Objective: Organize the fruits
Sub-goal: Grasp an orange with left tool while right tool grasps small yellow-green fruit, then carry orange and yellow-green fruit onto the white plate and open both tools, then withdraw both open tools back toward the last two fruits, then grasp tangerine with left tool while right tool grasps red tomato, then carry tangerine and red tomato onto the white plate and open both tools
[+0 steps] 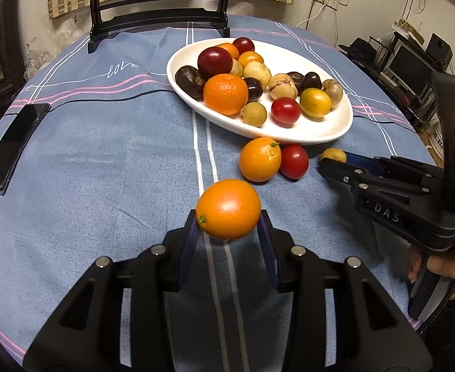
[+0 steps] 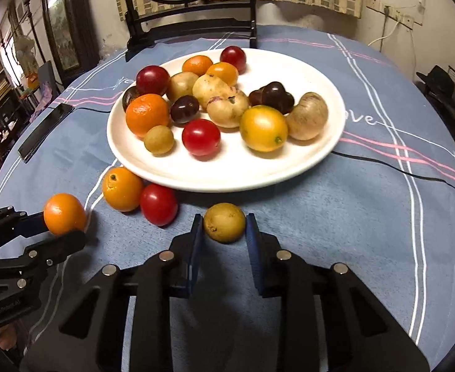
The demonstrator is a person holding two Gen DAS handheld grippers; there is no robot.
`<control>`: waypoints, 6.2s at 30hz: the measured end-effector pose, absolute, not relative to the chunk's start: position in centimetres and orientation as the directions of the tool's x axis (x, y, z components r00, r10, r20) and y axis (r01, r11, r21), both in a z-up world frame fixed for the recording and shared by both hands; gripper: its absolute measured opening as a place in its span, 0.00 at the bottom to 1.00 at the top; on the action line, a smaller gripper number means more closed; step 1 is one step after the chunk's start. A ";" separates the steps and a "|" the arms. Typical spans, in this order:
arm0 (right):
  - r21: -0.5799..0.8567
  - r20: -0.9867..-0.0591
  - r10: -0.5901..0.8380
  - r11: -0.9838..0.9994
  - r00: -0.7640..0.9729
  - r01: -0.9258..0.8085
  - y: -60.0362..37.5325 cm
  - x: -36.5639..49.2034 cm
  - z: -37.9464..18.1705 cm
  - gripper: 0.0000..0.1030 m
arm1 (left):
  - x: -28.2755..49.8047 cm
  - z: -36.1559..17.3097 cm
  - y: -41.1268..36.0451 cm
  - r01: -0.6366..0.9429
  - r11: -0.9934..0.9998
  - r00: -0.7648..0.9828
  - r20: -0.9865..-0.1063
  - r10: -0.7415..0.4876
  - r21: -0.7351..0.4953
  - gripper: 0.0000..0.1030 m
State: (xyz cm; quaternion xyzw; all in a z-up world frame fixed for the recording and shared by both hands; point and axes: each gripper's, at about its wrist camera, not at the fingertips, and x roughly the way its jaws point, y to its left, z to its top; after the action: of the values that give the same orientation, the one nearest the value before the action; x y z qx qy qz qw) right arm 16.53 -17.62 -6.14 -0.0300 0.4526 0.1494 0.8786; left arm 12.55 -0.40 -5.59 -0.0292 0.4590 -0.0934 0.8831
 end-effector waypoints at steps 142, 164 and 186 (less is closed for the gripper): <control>0.050 -0.810 0.259 0.924 0.526 -0.379 -13.1 16.1 -5.9 0.26 | 13.9 -3.4 1.9 0.107 0.992 0.617 -0.778 -0.118 -0.066 0.72; 0.195 -0.751 0.310 0.948 0.583 -0.253 -22.5 12.5 -4.8 0.26 | 18.0 -6.5 -4.9 0.181 0.982 0.525 -0.840 -0.140 -0.050 0.41; 0.173 -0.688 0.333 0.938 0.645 -0.301 -20.8 13.0 -0.6 0.26 | 16.6 -0.4 -4.2 0.222 0.973 0.621 -0.759 -0.195 -0.069 0.34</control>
State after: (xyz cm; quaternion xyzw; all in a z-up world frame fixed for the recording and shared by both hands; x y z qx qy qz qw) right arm 12.99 -20.81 -0.61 0.0213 0.3833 0.1747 0.9067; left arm 16.62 -4.17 -0.36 0.0160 0.4196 -0.1160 0.9001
